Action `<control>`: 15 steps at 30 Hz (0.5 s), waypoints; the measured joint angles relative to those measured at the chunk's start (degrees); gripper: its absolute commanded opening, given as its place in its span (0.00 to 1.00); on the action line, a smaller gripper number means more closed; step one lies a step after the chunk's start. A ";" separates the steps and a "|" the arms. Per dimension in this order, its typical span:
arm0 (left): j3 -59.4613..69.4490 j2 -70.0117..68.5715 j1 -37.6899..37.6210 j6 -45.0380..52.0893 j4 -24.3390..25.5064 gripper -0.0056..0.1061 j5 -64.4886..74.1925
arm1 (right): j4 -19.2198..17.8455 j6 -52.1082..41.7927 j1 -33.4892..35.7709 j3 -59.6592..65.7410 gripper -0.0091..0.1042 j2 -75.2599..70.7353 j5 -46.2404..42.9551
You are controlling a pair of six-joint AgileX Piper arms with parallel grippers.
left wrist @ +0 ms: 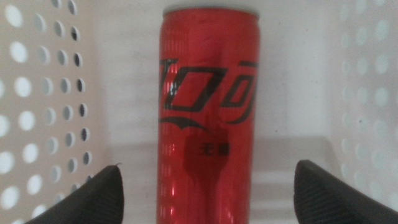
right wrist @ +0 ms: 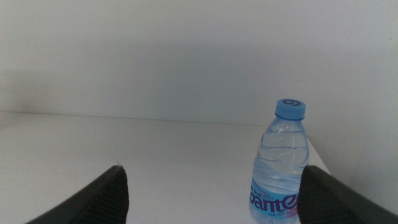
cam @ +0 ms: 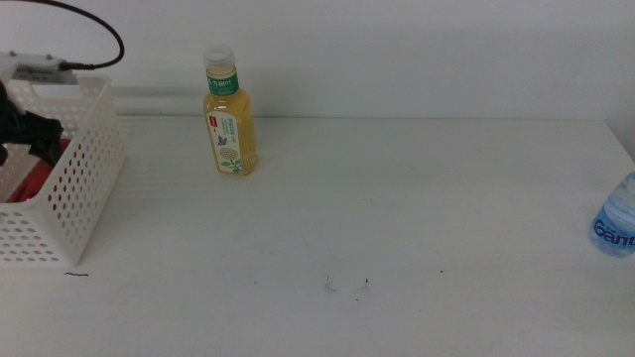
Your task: Use arms to grab the bottles and put them into the dustbin to the left of the table.
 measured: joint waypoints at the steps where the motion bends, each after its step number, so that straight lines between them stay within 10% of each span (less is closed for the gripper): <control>1: 0.00 -0.50 -0.14 -0.54 0.46 0.89 0.11 | 0.00 0.00 0.00 0.00 0.90 0.00 0.00; 15: 1.75 -21.58 -1.98 -4.93 -8.25 0.89 4.61 | 0.00 0.00 0.00 0.00 0.90 0.00 0.00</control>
